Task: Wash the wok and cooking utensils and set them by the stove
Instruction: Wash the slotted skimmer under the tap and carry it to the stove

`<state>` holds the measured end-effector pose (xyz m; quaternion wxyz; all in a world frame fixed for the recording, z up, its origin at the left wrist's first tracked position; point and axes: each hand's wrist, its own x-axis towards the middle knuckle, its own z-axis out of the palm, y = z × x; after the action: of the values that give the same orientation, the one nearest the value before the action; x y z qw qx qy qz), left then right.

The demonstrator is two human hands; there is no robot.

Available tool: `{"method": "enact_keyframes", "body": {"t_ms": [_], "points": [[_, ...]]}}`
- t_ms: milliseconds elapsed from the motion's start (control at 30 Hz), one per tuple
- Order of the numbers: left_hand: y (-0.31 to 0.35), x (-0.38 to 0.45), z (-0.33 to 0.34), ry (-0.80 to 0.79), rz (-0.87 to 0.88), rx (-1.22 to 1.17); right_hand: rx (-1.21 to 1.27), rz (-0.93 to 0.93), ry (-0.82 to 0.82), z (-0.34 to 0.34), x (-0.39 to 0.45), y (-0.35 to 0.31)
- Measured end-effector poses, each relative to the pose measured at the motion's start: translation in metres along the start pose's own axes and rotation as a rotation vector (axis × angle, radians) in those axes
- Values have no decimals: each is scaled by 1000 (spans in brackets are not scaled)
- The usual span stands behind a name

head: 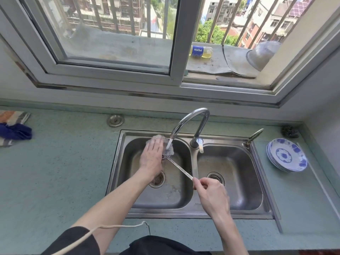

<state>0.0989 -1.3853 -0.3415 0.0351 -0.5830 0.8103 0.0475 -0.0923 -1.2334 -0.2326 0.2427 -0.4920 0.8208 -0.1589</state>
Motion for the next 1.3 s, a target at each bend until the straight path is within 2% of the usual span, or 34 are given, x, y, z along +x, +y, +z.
{"method": "enact_keyframes", "body": {"t_ms": [100,267,467,533,700,933,1067,1200,1300], "points": [[-1,2,-2,7,-50,15,-3,8,20,1,-2,1],[11,-14,6,35,39,41,20,19,78,3,1,-4],[32,-34,17,61,123,-274,-30,10,124,4,8,-6],[27,-35,18,84,167,-311,-38,13,116,5,8,-4],[-9,-23,13,66,293,3,-29,-1,91,6,6,2],[-17,-17,3,35,184,145,15,-2,87,3,3,3],[19,-32,4,-5,25,-74,-22,-17,104,6,7,-7],[42,-40,8,67,36,-358,-23,-3,122,8,10,-11],[31,-35,4,102,157,-400,7,8,115,6,11,-2]]}}
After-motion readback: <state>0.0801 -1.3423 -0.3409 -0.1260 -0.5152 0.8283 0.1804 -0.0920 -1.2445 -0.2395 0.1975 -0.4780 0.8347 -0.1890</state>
